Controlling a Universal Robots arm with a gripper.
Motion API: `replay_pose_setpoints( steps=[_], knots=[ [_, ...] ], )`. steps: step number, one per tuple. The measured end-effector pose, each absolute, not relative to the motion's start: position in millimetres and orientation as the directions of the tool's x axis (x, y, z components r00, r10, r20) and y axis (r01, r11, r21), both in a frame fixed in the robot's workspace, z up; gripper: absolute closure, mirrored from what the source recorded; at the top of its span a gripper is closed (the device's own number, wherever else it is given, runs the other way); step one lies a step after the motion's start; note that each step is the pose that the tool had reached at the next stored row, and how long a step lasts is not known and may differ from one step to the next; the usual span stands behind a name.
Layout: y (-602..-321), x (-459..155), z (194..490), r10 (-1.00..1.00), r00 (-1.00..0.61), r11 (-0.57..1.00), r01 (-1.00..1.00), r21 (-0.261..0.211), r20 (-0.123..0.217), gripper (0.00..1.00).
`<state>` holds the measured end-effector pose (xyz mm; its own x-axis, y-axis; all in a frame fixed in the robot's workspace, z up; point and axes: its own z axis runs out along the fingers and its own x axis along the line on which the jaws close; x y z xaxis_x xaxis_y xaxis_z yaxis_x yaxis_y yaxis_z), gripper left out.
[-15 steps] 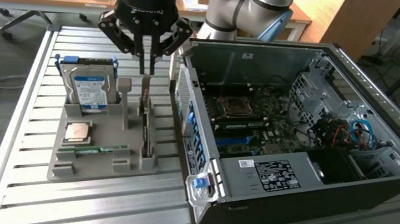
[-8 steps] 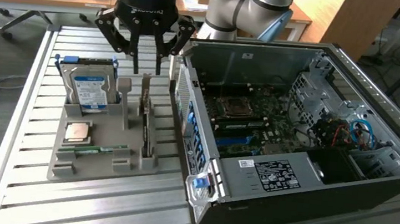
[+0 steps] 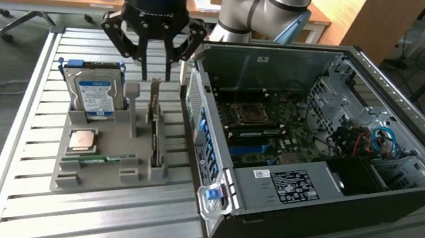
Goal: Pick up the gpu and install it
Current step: 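Pick up the gpu and move the gpu toward the slot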
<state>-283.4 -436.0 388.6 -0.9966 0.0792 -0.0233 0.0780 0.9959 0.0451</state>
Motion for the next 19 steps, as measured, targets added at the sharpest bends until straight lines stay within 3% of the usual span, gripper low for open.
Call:
replay_pose_setpoints(
  steps=[19],
  knots=[
    [-436.0, -283.4, 369.2, 0.079, -0.997, 0.996, 0.078, 0.045, -0.023, 0.59]
  ],
)
